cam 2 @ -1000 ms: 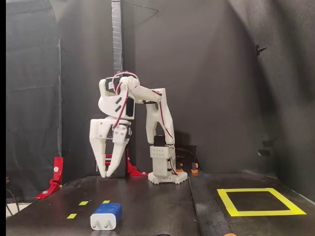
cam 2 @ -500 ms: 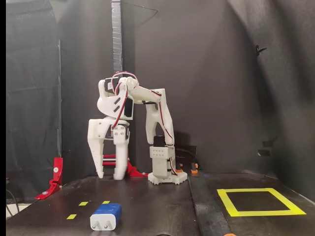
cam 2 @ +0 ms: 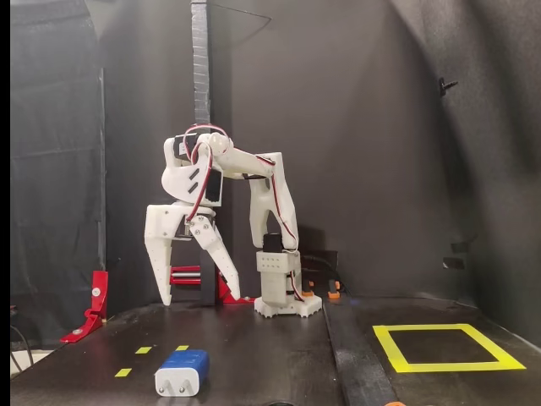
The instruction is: Grasp the block and place it in the designated area.
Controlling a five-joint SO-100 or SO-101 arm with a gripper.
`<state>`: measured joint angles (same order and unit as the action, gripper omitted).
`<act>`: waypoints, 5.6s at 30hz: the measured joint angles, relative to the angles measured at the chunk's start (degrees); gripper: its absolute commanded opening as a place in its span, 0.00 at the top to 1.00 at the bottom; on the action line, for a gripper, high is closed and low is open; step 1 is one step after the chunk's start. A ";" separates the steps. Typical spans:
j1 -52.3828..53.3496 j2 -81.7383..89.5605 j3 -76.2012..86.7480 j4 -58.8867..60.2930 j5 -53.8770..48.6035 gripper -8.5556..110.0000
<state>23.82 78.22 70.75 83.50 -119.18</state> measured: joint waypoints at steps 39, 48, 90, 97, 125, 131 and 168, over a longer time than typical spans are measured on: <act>1.41 -18.54 0.00 -8.53 0.00 0.62; 0.79 -21.62 0.00 -11.16 0.00 0.62; 1.67 -23.55 0.44 -13.62 0.00 0.77; 1.67 -23.55 0.44 -13.62 -0.09 0.77; 0.62 -6.94 1.32 -1.85 5.27 0.77; -0.53 -0.53 1.32 3.96 5.71 0.77; -19.60 10.90 11.78 7.73 24.61 0.77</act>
<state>4.22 89.12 82.53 91.23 -94.57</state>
